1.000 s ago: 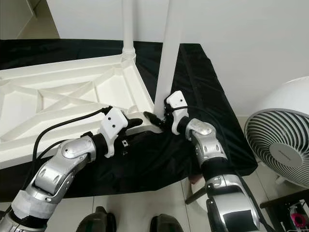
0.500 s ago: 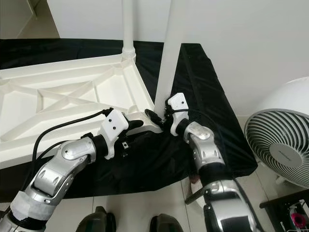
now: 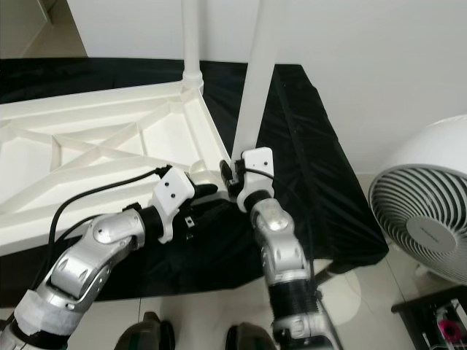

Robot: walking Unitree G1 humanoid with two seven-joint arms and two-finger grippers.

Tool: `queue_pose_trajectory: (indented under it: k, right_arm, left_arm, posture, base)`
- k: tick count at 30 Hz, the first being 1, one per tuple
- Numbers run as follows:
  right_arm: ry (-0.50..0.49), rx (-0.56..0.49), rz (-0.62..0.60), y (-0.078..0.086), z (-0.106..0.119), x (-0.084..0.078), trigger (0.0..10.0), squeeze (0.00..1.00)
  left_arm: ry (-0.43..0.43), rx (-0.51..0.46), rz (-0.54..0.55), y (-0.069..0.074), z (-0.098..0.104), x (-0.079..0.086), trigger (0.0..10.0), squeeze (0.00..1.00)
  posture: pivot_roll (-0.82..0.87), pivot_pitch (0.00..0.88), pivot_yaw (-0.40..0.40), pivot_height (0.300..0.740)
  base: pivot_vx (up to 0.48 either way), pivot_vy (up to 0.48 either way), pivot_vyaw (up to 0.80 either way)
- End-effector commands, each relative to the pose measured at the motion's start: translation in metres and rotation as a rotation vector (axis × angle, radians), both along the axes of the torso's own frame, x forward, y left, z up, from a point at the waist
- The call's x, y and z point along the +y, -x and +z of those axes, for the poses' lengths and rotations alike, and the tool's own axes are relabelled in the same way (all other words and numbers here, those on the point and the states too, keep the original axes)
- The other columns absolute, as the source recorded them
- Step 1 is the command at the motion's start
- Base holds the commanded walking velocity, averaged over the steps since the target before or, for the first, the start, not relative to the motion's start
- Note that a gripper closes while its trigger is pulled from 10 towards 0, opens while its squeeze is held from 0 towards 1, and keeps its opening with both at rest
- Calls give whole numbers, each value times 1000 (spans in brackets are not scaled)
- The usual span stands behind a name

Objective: Building children table

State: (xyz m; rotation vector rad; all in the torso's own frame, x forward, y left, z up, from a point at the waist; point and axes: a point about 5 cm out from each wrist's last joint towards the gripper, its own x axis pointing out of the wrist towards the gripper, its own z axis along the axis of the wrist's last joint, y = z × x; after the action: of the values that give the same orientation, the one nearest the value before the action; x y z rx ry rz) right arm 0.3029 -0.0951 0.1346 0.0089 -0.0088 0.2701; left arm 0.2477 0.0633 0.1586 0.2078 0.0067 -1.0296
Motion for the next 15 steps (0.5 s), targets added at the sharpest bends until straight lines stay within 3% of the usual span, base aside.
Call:
queue_pose_trajectory:
  k: [1,4,5,7,8,15]
  right_arm:
    - [14,39,-15,2,-8,-2,0,0]
    - [16,38,-40,3,-7,-3,0,0]
    - [12,39,-25,2,-6,-3,10000,0]
    - [6,35,-9,1,-5,-2,10000,0]
    - [-10,39,7,0,-3,-2,10000,1000]
    - [-23,25,48,-1,3,-2,10000,1000]
  left_arm:
    - [-8,15,-53,3,-1,-2,10000,0]
    - [-9,15,-57,3,-1,-3,10000,0]
    - [-9,14,-62,2,0,-3,10000,0]
    - [-10,11,-65,2,0,-3,10000,0]
    - [-12,9,-65,1,0,-3,10000,0]
    - [-11,7,-62,1,0,-3,10000,0]
  posture:
    - [-12,44,-34,740]
    - [-18,42,-28,740]
    - [-20,39,-26,740]
    - [-17,36,-28,740]
    - [-15,35,-30,740]
    - [-11,32,-34,740]
  base:
    - [0,0,0]
    - [0,0,0]
    - [0,0,0]
    - [0,0,0]
    - [0,0,0]
    - [0,0,0]
